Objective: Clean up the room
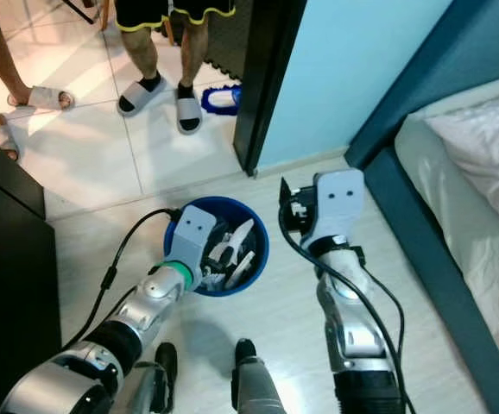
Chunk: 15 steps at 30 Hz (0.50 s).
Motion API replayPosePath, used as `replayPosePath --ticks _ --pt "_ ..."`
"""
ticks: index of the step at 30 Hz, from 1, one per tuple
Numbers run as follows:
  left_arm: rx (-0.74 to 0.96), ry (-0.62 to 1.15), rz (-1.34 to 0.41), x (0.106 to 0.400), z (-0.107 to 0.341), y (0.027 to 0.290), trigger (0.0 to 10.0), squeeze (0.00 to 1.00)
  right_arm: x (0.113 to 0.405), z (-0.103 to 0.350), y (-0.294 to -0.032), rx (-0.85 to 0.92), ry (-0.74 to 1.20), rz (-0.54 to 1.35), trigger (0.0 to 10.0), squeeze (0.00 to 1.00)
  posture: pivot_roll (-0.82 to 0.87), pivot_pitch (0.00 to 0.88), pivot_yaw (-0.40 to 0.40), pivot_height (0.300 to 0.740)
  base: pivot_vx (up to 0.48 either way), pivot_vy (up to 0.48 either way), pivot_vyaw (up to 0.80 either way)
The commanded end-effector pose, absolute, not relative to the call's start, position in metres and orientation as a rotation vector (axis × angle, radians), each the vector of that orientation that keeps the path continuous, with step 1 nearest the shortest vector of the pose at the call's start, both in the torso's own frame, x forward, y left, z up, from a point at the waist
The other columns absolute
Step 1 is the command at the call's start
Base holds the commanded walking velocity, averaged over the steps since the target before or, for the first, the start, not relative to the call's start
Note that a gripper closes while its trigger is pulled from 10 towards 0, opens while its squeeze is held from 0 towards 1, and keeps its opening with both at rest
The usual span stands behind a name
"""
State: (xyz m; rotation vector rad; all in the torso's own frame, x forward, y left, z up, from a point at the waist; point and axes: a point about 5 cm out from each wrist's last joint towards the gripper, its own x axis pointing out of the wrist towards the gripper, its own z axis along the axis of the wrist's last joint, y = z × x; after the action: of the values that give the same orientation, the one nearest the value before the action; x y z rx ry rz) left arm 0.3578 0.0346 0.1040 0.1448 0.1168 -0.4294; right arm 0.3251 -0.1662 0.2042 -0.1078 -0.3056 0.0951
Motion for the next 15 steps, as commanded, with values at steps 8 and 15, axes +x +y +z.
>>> replayPosePath --ticks 8,15 --pt "-0.377 0.355 -0.542 0.351 0.1 0.005 10.0 0.0 0.324 0.198 -0.176 -0.179 -0.268 0.105 10.0 0.0 -0.17 0.43 0.032 0.74 0.0 0.0 0.0" --pt "-0.237 0.333 -0.584 0.348 0.103 -0.006 10.0 0.0 0.323 0.199 -0.18 -0.17 -0.267 0.085 10.0 0.0 -0.19 0.427 0.046 0.74 0.0 0.0 0.0"
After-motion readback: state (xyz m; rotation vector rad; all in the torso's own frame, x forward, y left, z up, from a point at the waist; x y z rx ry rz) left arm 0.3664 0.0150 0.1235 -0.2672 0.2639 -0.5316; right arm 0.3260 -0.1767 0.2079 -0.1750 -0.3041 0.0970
